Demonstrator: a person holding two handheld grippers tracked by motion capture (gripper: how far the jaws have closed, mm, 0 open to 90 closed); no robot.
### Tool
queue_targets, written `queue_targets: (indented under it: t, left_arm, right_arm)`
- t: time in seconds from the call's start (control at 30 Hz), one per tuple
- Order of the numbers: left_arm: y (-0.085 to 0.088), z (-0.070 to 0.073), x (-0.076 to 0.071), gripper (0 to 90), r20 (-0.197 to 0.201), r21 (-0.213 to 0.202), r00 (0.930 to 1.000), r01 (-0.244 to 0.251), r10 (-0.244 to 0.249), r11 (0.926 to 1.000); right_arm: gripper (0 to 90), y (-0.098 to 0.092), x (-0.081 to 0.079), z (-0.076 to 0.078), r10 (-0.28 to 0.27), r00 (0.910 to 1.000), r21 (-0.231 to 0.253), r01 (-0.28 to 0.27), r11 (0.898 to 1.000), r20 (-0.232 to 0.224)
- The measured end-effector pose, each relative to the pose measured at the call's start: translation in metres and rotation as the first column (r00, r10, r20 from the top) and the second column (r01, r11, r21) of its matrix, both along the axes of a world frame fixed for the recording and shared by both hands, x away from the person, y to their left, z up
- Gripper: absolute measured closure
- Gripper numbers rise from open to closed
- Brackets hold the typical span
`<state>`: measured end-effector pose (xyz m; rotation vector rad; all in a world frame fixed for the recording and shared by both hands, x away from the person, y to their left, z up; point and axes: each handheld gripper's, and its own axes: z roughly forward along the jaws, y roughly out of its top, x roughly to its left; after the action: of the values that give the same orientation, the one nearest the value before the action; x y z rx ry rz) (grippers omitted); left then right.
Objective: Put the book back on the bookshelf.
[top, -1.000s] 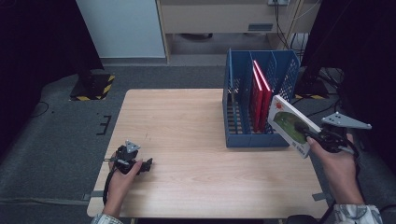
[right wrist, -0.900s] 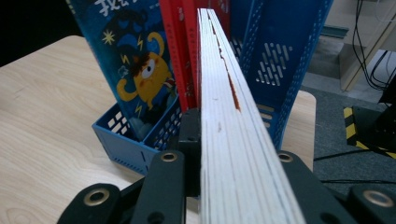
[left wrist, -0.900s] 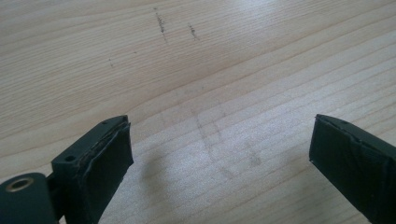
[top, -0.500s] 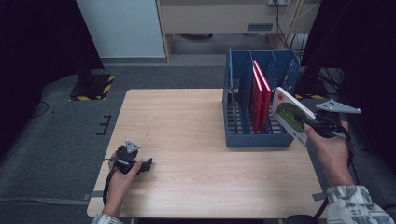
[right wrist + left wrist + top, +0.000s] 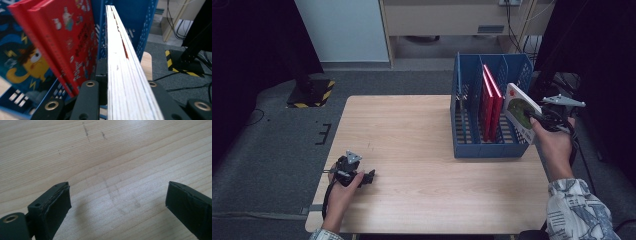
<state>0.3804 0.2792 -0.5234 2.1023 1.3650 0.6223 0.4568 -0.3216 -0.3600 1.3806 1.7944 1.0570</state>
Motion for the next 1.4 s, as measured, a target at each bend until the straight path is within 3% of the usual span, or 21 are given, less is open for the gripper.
queue_targets:
  t: [0.3,0.7,1.07,1.4]
  left_arm:
    - [0.0,-0.002,-0.001,4.4,0.01,-0.005,0.9998,-0.019,0.019,0.9998]
    - [0.0,-0.003,-0.001,4.2,0.007,-0.007,0.9998,-0.019,0.019,0.9998]
    - [-0.001,-0.003,0.0,4.0,0.003,-0.011,0.9999,-0.012,0.012,0.9999]
    - [-0.001,-0.003,0.0,4.1,0.004,-0.013,0.9999,-0.01,0.01,0.9999]
  right_arm:
    - [75.6,0.003,0.023,-0.009,-0.025,0.9997,0.009,0.025,1.0,0.006]
    - [75.6,0.004,0.047,-0.021,-0.068,0.9975,0.017,0.069,0.997,-0.02]
    - [75.6,0.006,0.062,-0.034,-0.106,0.9939,0.037,0.107,0.994,-0.032]
    - [75.6,0.019,0.071,-0.048,-0.102,0.9935,-0.006,0.101,0.995,-0.051]
